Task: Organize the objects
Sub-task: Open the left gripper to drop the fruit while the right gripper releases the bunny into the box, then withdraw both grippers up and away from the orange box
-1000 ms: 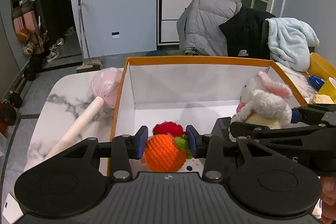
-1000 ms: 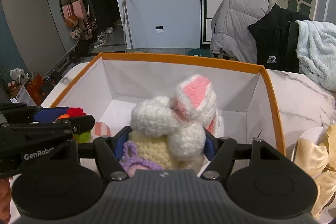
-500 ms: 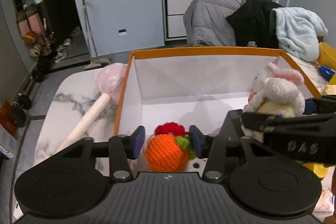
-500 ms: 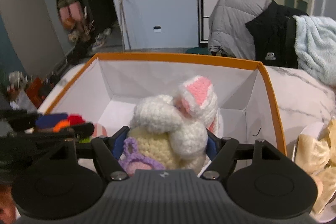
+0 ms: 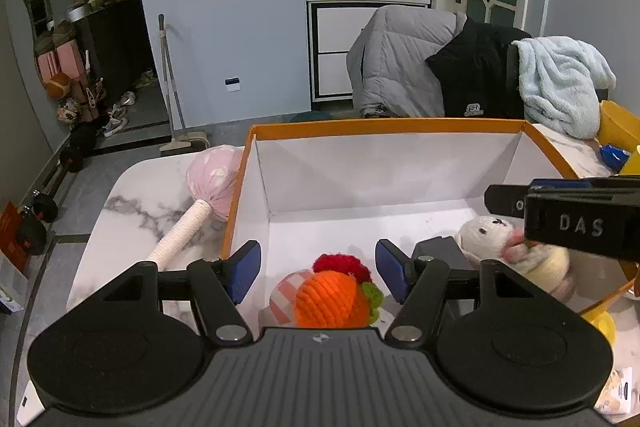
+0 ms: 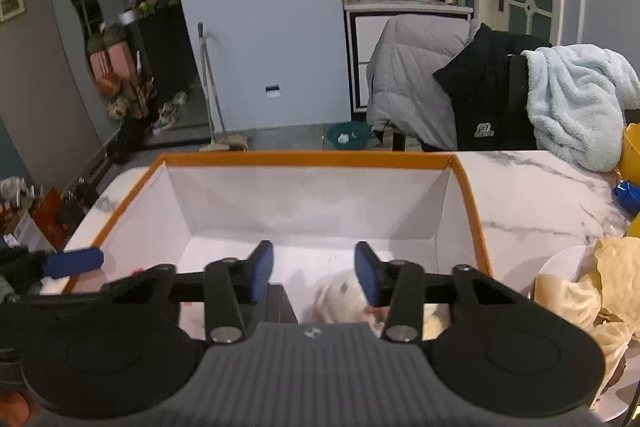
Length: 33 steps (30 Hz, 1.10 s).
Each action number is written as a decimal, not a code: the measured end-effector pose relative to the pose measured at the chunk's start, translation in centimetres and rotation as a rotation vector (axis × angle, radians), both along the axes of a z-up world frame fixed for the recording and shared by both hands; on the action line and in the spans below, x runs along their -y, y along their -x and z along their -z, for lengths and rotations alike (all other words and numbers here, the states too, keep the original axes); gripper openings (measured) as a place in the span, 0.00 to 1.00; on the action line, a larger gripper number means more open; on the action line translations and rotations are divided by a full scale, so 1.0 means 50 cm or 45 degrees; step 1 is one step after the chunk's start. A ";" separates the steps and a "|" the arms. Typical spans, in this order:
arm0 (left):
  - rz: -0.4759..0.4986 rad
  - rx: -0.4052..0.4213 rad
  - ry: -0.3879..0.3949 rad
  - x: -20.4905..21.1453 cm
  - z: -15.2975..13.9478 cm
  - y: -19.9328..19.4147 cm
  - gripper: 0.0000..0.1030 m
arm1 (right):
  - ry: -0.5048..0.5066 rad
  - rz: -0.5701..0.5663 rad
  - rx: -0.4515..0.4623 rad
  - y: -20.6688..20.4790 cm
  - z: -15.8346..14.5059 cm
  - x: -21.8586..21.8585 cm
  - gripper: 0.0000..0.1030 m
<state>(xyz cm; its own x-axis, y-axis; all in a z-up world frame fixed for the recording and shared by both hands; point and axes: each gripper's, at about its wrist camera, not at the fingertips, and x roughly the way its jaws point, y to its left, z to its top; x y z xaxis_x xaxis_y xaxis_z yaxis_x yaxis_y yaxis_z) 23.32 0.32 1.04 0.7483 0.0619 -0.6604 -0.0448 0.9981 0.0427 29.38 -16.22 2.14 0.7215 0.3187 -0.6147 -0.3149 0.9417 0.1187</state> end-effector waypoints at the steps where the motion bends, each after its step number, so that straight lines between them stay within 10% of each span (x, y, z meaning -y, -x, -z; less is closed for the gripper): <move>1: 0.003 0.001 -0.002 0.001 0.000 0.001 0.73 | 0.002 -0.009 -0.007 0.000 0.002 0.000 0.38; 17: 0.065 -0.041 -0.040 0.014 0.020 0.013 0.73 | 0.050 -0.070 -0.167 -0.008 0.050 -0.018 0.41; 33: 0.085 0.107 -0.002 -0.004 -0.059 0.078 0.73 | -0.004 -0.096 -0.012 0.059 -0.027 -0.012 0.42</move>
